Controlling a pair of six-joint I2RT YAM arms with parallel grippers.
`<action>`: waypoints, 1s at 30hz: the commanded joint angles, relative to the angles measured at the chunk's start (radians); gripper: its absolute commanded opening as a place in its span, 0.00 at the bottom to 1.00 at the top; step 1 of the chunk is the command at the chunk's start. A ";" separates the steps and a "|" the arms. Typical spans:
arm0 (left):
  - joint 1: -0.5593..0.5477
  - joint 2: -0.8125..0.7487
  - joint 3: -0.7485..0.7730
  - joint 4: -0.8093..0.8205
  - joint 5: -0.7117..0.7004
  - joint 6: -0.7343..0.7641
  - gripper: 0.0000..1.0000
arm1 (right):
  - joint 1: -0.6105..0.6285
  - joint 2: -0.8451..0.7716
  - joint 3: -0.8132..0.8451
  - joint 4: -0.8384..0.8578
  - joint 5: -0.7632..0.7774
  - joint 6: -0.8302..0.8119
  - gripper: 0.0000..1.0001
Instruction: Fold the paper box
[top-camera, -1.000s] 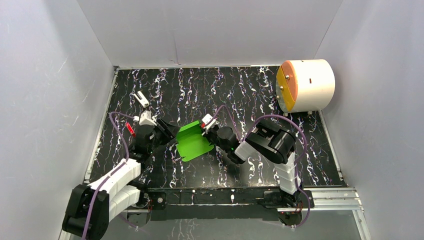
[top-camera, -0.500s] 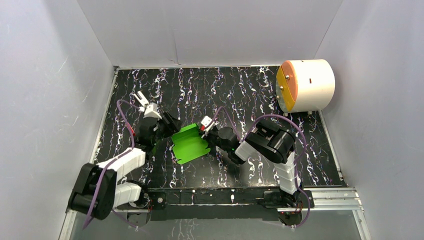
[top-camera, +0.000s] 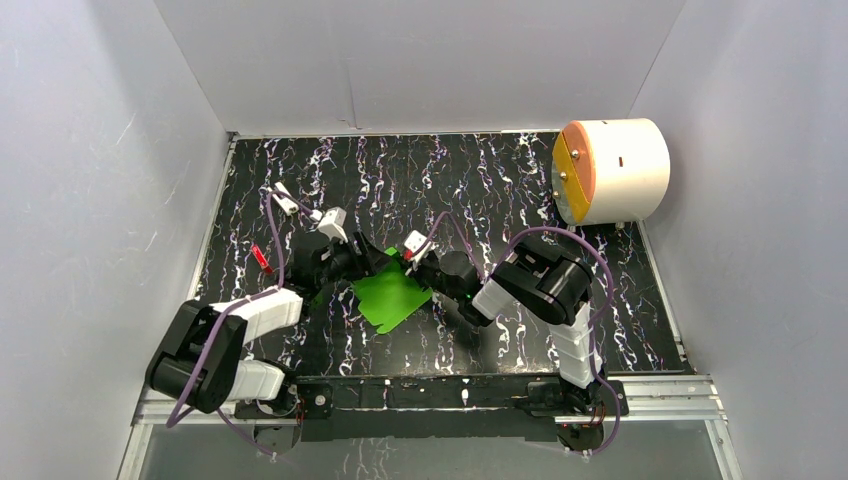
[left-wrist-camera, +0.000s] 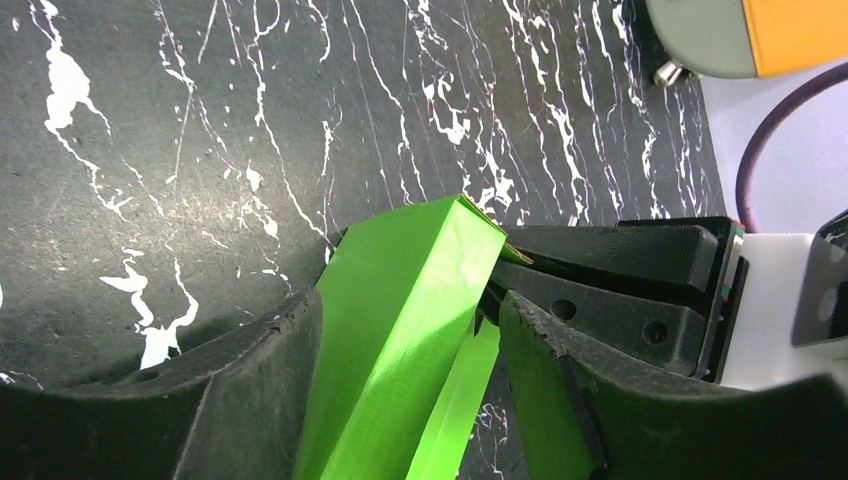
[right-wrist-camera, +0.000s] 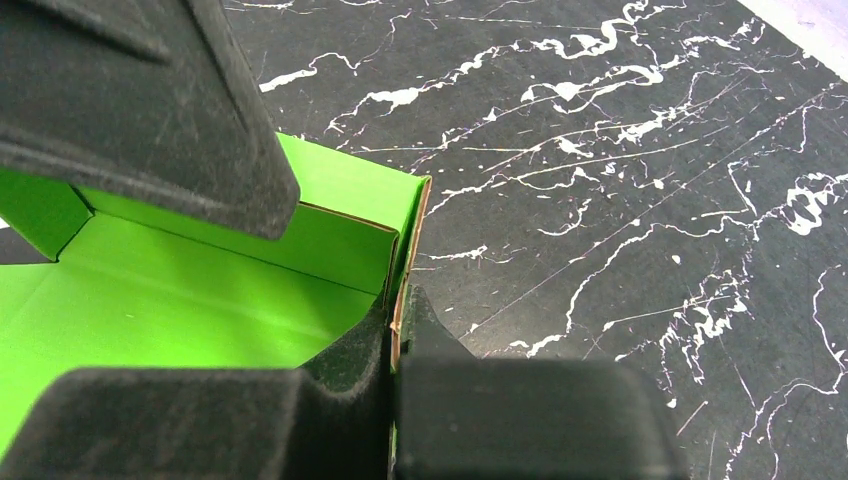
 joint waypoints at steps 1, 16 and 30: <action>-0.021 0.011 0.033 -0.022 0.018 0.029 0.62 | 0.001 -0.005 0.012 -0.080 -0.051 -0.055 0.00; -0.023 0.026 0.057 -0.022 0.021 0.015 0.55 | -0.017 -0.040 -0.015 -0.100 -0.115 -0.044 0.07; -0.006 0.032 0.088 -0.029 -0.065 -0.058 0.57 | -0.025 -0.027 -0.012 -0.105 -0.130 -0.047 0.07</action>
